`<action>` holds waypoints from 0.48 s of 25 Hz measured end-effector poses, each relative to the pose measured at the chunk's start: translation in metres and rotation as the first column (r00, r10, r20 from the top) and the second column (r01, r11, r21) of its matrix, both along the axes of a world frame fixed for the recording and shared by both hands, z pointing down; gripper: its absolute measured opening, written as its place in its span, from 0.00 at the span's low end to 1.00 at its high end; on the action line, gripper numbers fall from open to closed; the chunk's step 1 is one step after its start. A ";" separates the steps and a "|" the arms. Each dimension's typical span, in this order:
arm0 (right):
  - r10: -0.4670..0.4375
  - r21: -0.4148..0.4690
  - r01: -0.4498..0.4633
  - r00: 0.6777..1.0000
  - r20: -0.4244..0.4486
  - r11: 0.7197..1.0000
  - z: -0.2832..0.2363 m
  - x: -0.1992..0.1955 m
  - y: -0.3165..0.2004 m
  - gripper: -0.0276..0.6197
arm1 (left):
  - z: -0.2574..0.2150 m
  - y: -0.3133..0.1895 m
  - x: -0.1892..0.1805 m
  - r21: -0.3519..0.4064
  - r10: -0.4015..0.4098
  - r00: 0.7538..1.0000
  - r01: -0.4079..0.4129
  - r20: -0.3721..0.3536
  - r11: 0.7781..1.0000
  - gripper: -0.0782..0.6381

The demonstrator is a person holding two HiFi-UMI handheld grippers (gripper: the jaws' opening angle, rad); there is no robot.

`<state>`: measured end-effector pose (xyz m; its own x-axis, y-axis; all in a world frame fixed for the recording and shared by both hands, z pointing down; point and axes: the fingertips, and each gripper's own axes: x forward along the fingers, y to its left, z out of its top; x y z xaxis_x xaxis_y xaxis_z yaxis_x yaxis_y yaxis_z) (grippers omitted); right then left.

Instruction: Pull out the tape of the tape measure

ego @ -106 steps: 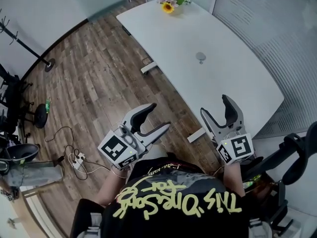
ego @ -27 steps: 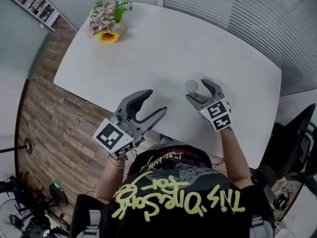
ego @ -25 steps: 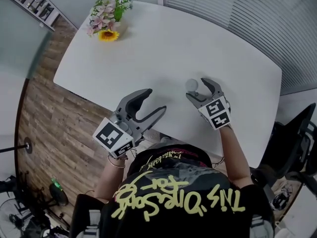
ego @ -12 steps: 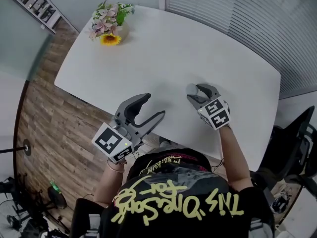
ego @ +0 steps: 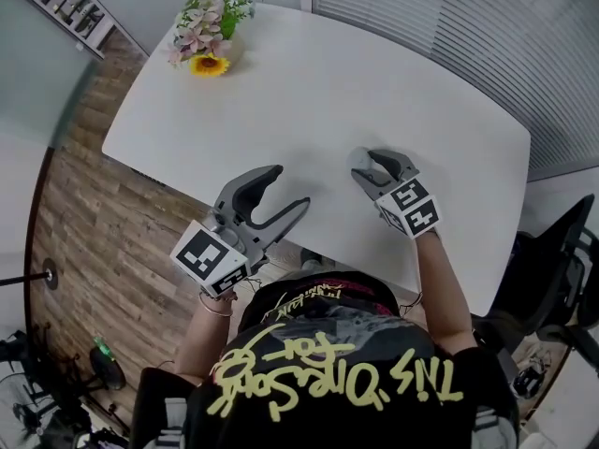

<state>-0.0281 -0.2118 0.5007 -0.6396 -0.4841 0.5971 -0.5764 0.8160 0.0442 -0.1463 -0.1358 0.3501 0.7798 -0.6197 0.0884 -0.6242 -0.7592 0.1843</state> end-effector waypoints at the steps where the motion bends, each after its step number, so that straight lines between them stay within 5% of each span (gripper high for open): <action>1: -0.004 0.002 0.004 1.000 0.025 1.000 -0.006 -0.002 0.001 0.36 | 0.000 0.000 0.000 0.003 0.001 1.000 -0.001 0.005 1.000 0.46; 6: -0.037 -0.001 0.037 0.987 0.157 0.999 -0.042 -0.009 0.011 0.36 | 0.000 -0.001 0.003 0.012 0.018 1.000 -0.018 0.013 1.000 0.46; 12: -0.157 0.042 0.151 0.966 0.203 0.988 -0.083 -0.020 0.032 0.36 | 0.010 -0.001 0.012 -0.001 0.088 0.994 -0.088 0.063 0.996 0.46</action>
<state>-0.0484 -0.1800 0.4178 -0.8154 -0.3839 0.4333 -0.4427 0.8958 -0.0394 -0.1339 -0.1372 0.3597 0.8245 -0.5488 0.1379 -0.5649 -0.8122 0.1457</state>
